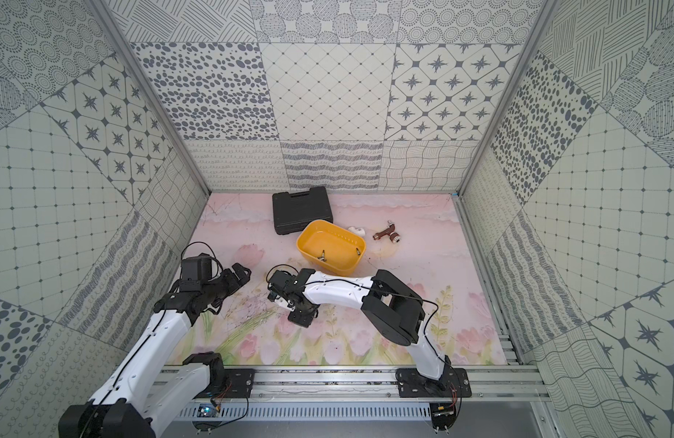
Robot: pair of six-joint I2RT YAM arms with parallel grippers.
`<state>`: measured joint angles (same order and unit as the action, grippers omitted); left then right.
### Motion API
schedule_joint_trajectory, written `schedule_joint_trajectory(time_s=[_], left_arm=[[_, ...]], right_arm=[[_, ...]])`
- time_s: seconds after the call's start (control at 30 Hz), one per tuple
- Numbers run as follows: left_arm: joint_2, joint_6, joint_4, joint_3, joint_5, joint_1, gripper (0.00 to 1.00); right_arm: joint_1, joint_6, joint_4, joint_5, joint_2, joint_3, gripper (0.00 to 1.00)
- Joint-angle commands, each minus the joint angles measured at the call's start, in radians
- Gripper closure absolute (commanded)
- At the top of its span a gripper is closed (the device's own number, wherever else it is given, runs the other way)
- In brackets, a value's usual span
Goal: Put the bit on the desktop into the storage box
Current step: Pick up the screwdriver bit from the center of the board.
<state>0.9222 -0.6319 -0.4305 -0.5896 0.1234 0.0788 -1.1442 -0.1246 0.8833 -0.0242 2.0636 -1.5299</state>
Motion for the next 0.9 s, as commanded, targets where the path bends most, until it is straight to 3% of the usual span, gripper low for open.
schedule_joint_trajectory(time_s=[0.0, 0.47, 0.87], left_arm=[[0.004, 0.0, 0.018, 0.003, 0.01, 0.002, 0.01], [0.018, -0.001, 0.027, 0.003, 0.013, 0.003, 0.01], [0.029, -0.003, 0.036, 0.001, 0.016, 0.003, 0.01]], right_arm=[[-0.008, -0.009, -0.007, 0.017, 0.013, -0.026, 0.71], [-0.011, -0.004, -0.008, 0.024, 0.033, -0.024, 0.77], [-0.011, 0.0, -0.003, 0.0, 0.012, -0.009, 0.73]])
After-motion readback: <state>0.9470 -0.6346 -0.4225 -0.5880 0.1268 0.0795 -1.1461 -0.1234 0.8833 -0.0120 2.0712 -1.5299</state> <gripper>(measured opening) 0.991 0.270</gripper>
